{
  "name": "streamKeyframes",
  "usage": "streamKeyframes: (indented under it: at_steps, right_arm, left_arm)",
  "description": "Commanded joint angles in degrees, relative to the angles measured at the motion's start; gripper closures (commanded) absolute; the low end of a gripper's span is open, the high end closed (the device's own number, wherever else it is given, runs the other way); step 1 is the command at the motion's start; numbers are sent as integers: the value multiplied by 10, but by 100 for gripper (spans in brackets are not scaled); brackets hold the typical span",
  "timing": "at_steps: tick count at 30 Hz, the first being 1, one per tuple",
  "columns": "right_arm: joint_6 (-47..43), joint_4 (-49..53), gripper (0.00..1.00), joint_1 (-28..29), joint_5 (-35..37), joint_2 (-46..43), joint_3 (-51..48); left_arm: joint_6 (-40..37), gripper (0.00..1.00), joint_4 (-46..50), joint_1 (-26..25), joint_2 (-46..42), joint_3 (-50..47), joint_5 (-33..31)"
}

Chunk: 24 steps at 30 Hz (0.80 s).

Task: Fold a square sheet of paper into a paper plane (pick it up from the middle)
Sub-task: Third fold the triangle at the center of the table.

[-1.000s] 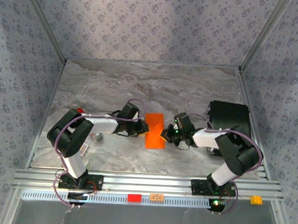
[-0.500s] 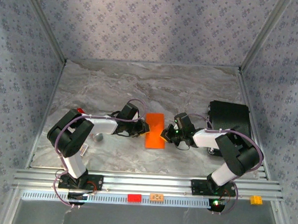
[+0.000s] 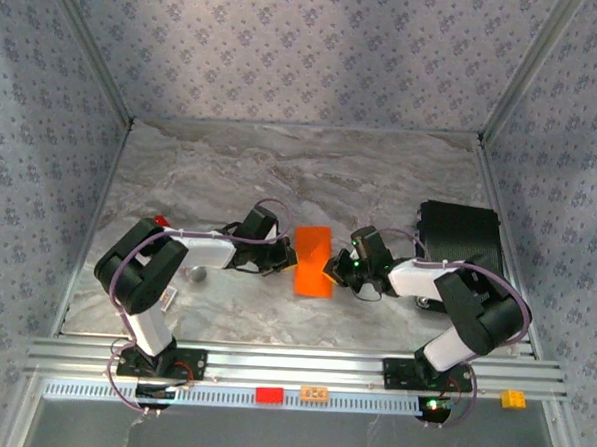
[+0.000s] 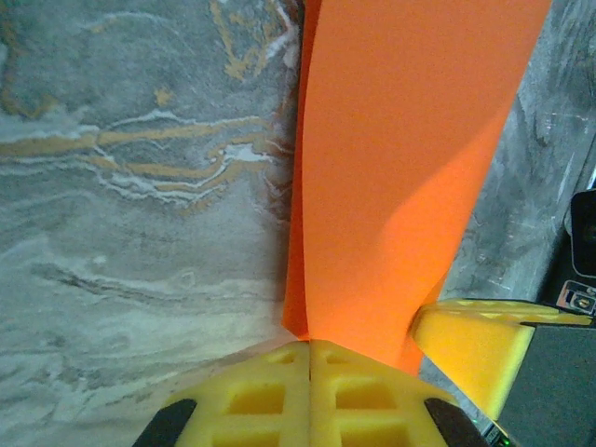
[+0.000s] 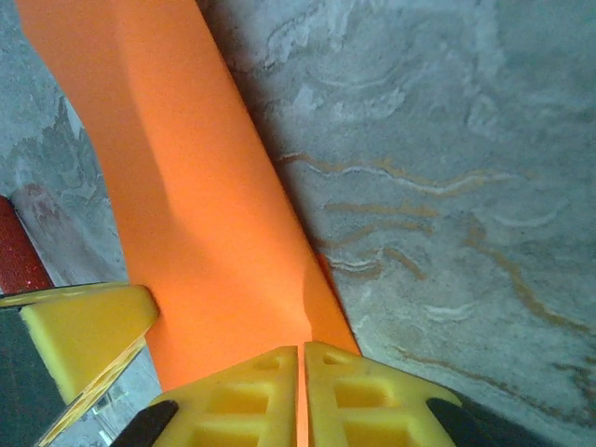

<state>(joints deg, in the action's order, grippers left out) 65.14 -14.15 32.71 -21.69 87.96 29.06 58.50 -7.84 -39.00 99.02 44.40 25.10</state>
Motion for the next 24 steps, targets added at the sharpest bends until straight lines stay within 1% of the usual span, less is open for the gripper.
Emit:
streamKeyframes:
  at_steps: [1,3,6,9,12,14,17,18,20,22,24]
  right_arm:
    - [-13,27,84,-5,18,-22,-10]
    - [-28,31,80,-6,16,-37,-8]
    - [-65,49,73,-6,25,-74,-5]
    - [-107,62,59,-3,30,-127,-4]
    - [-162,80,50,11,50,-187,4]
    - [-217,109,46,33,80,-216,17]
    - [-318,141,43,88,154,-235,29]
    - [-350,139,42,110,186,-235,27]
    - [-396,129,33,150,234,-226,18]
    - [-453,126,32,187,261,-206,18]
    - [-501,119,33,228,305,-189,21]
  left_arm:
    - [5,100,-13,5,-22,-6,11]
    - [5,100,-8,4,-27,-5,11]
    - [7,100,0,6,-34,-4,14]
    - [12,100,3,7,-39,-2,20]
    - [14,100,5,8,-45,-2,22]
    - [15,100,7,9,-47,-1,22]
    - [18,100,8,9,-49,0,23]
    - [19,100,8,9,-49,0,24]
    - [18,100,9,9,-51,2,25]
    - [20,100,10,10,-52,2,25]
    - [20,100,11,10,-54,1,23]
